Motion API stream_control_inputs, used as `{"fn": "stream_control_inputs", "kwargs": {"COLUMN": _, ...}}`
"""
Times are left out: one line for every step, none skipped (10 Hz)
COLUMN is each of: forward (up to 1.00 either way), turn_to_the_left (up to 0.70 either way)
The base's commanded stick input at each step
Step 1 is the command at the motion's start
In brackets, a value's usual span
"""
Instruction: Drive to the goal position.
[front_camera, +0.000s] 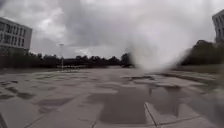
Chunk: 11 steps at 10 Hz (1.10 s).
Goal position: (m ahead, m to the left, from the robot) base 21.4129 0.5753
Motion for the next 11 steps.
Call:
{"fn": "stream_control_inputs", "kwargs": {"forward": 0.7, "turn_to_the_left": 0.0}}
{"fn": "stream_control_inputs", "kwargs": {"forward": 0.7, "turn_to_the_left": 0.0}}
{"fn": "stream_control_inputs", "kwargs": {"forward": 0.7, "turn_to_the_left": 0.0}}
{"fn": "stream_control_inputs", "kwargs": {"forward": 0.7, "turn_to_the_left": 0.0}}
{"fn": "stream_control_inputs", "kwargs": {"forward": 0.7, "turn_to_the_left": 0.0}}
{"fn": "stream_control_inputs", "kwargs": {"forward": 0.7, "turn_to_the_left": 0.0}}
{"fn": "stream_control_inputs", "kwargs": {"forward": 0.7, "turn_to_the_left": 0.0}}
{"fn": "stream_control_inputs", "kwargs": {"forward": 0.7, "turn_to_the_left": 0.0}}
{"fn": "stream_control_inputs", "kwargs": {"forward": 0.7, "turn_to_the_left": 0.0}}
{"fn": "stream_control_inputs", "kwargs": {"forward": 0.7, "turn_to_the_left": 0.0}}
{"fn": "stream_control_inputs", "kwargs": {"forward": 0.7, "turn_to_the_left": 0.0}}
